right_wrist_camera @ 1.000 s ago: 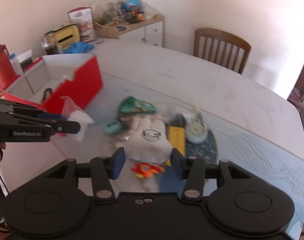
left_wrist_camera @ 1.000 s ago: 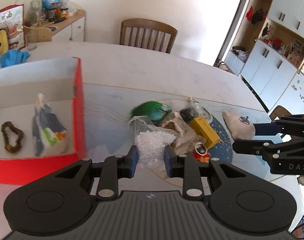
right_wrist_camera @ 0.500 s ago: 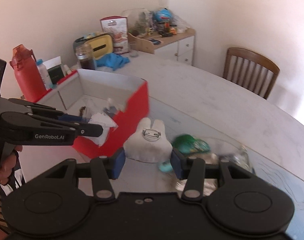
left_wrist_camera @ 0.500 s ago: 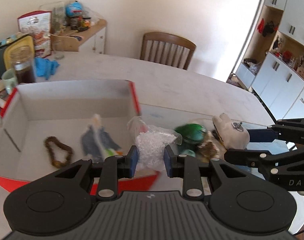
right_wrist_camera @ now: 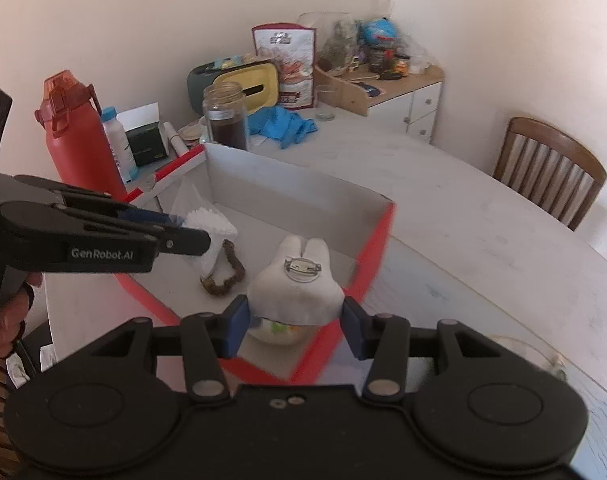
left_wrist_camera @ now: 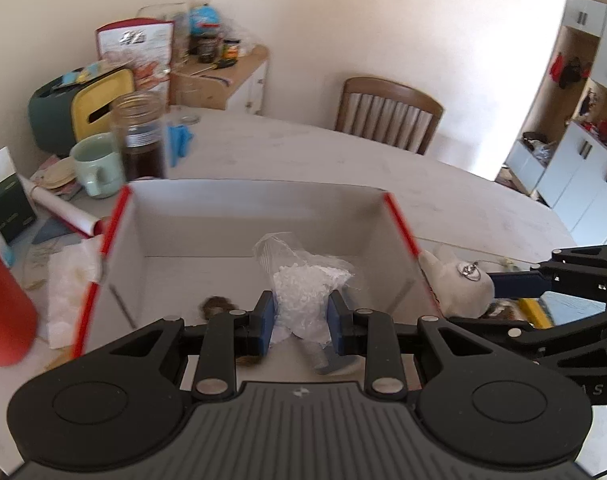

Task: Organize objects
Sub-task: 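Carry the bead bag and rabbit pouch into the box and release both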

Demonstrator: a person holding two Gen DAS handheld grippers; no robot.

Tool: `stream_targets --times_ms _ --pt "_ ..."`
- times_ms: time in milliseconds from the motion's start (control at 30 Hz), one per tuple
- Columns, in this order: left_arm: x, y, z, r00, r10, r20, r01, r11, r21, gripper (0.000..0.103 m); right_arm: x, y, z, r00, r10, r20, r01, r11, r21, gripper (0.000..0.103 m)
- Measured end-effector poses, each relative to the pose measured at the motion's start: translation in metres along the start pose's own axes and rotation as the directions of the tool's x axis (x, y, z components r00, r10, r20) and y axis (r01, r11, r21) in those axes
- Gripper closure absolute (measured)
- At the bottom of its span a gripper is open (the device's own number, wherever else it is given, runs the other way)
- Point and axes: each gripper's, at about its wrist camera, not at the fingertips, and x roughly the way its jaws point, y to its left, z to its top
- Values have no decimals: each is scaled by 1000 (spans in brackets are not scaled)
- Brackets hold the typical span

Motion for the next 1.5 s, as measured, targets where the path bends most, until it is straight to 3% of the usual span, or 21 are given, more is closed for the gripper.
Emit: stream_targets --times_ms 333,733,1067,1500 --pt "31 53 4 996 37 -81 -39 999 -21 76 61 26 19 995 27 -95 -28 1000 -9 55" --pt "73 70 3 981 52 -185 -51 999 11 76 115 48 26 978 61 -200 -65 998 -11 55" --pt "97 64 2 962 68 -265 -57 997 52 76 135 47 22 967 39 -251 -36 999 14 55" --pt "104 61 4 955 75 -287 -57 996 71 75 135 43 20 966 33 -257 -22 999 43 48"
